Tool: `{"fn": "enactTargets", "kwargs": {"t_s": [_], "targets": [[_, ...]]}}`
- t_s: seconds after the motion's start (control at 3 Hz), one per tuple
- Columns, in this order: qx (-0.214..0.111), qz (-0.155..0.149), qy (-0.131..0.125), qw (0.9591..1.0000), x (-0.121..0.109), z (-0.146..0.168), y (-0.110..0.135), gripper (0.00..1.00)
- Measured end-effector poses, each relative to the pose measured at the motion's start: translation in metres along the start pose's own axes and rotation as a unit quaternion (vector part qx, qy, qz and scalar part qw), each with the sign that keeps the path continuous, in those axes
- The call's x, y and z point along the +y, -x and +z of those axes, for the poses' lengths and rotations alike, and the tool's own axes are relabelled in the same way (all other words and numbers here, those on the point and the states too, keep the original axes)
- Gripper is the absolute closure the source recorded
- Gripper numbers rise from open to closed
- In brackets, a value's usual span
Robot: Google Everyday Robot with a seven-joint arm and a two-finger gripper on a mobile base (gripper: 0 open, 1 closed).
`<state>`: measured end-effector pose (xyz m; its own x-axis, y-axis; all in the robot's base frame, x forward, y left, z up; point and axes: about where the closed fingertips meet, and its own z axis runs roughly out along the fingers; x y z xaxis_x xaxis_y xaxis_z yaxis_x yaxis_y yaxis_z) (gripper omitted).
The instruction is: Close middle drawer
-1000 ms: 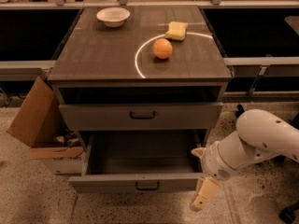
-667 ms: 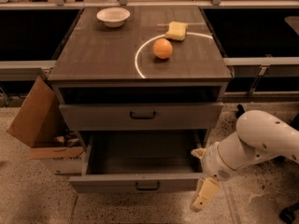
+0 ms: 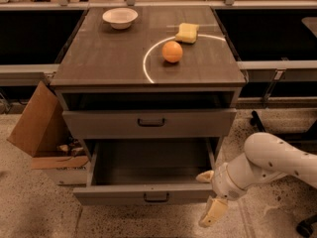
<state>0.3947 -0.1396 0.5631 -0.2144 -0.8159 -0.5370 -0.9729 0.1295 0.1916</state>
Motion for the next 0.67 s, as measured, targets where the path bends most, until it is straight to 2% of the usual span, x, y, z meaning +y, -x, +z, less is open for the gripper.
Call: {"fn": "enactTargets", "kwargs": {"t_s": [0.33, 0.67], "targets": [[-0.005, -0.012, 0.012, 0.9998, -0.004, 0.039, -0.032, 0.50], [-0.004, 0.000, 0.007, 1.0000, -0.014, 0.064, -0.052, 0.72]]}}
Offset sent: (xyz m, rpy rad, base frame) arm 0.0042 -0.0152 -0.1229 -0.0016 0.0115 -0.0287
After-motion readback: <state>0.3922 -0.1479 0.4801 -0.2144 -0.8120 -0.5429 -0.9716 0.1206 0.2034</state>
